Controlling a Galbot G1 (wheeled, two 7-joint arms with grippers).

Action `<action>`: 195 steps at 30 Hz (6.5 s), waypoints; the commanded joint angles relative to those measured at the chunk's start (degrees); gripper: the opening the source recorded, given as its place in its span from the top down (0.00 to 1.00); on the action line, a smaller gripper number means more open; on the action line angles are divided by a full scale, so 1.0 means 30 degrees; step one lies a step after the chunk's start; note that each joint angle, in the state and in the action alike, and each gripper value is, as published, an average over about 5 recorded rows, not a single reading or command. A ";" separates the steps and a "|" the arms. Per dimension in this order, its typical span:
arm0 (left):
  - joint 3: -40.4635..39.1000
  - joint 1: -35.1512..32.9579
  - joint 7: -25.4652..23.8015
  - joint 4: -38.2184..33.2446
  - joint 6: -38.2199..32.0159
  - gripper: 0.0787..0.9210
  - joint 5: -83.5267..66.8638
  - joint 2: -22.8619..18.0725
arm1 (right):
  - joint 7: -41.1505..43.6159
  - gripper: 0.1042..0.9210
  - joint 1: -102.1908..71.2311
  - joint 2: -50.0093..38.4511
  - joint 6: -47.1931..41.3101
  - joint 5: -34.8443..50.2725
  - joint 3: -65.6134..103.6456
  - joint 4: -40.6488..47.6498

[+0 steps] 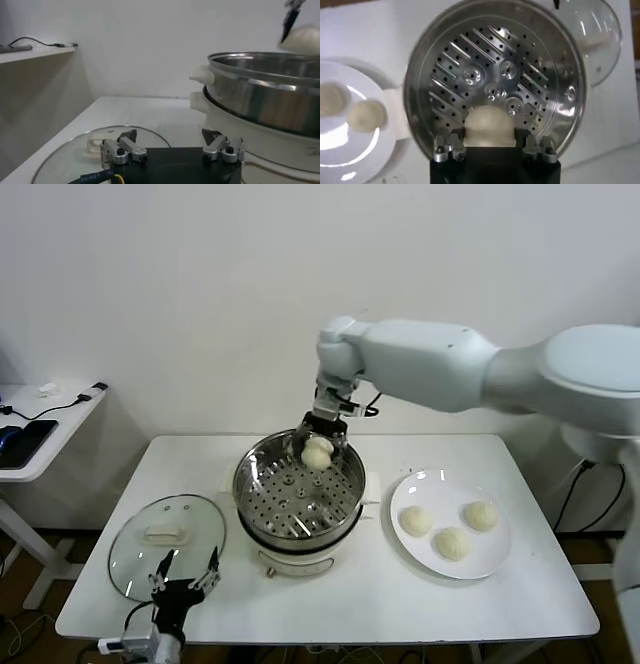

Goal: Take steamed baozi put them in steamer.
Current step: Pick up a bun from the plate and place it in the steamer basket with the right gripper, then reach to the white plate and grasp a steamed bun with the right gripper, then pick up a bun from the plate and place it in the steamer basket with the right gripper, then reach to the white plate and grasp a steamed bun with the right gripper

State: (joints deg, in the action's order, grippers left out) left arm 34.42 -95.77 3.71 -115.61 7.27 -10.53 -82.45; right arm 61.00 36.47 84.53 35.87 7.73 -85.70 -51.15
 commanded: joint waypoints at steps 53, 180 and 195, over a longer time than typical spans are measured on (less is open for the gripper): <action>0.0005 -0.0103 0.0073 -0.0172 0.0007 0.12 -0.0041 -0.0044 | -0.4079 0.12 0.4540 -1.3676 -1.8672 1.3288 -0.9495 -1.2080; -0.0361 -0.0863 0.0039 -0.1116 0.0045 0.12 0.0329 -0.0306 | -0.1617 0.12 0.9531 -1.3916 -1.8029 1.2038 -1.0018 -1.3166; -0.0234 -0.0865 0.0067 -0.0584 -0.0082 0.12 0.0393 -0.0424 | -0.3844 0.12 0.0615 -1.6548 -1.9091 0.7875 -0.5764 -1.1249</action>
State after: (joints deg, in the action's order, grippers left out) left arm 33.60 -98.12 3.82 -117.93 7.18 -9.44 -83.72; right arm 51.16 50.42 42.75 -21.06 38.55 -107.55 -84.95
